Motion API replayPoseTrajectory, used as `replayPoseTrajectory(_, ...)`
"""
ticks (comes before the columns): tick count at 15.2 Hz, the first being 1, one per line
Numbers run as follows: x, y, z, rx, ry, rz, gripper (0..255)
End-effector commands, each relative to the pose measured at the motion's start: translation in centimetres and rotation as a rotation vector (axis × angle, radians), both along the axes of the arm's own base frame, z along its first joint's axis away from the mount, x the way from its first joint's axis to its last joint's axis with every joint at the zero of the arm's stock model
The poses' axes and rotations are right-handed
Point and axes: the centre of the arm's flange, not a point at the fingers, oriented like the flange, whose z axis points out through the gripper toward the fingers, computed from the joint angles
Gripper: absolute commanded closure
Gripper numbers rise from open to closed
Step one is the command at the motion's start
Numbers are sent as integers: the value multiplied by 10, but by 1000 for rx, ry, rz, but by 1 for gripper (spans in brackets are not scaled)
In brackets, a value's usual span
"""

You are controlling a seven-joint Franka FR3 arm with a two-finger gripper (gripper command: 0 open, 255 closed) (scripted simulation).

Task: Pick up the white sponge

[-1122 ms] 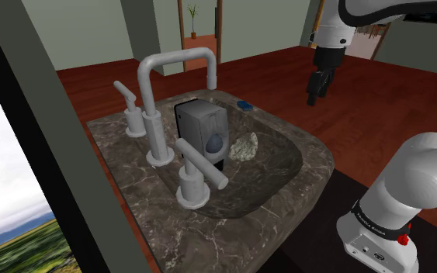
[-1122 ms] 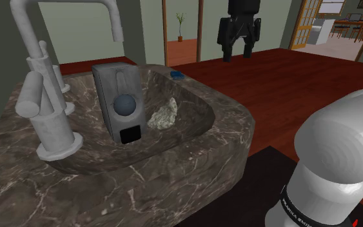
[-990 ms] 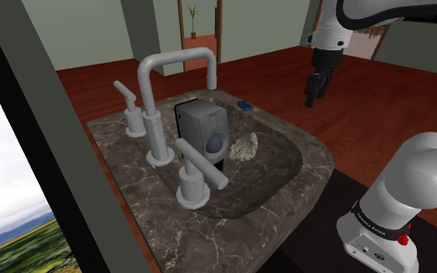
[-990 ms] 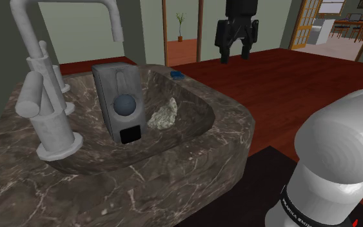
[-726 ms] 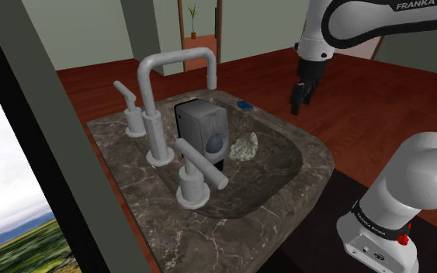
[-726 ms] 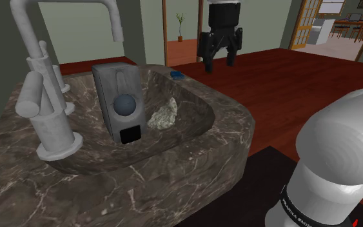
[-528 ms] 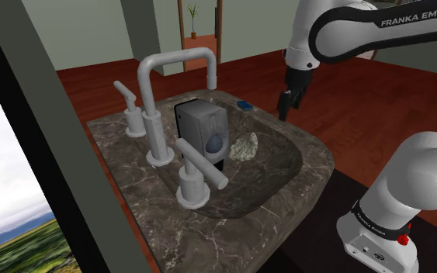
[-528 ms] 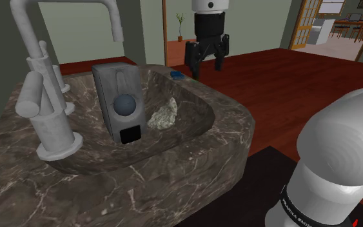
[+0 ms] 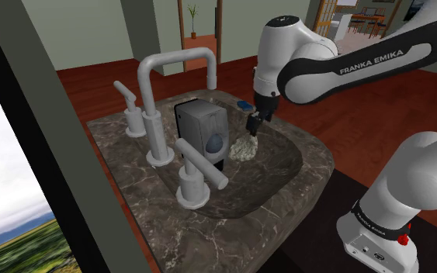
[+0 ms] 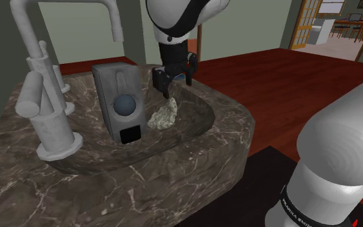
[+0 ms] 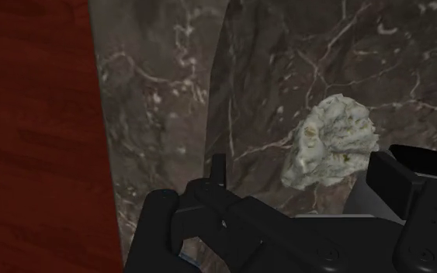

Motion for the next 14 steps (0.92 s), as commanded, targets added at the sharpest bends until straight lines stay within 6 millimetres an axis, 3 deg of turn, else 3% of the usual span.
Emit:
replayPoseTrajectory(1, 5, 17, -9, -17, -25, 3, 0)
replayPoseTrajectory(8, 5, 17, -49, -17, -25, 3, 0)
replayPoseTrajectory(10, 5, 17, -49, -17, -25, 3, 0)
replayPoseTrajectory(11, 5, 17, -49, -17, -25, 3, 255)
replayPoseTrajectory(14, 5, 17, -48, -17, -25, 3, 255)
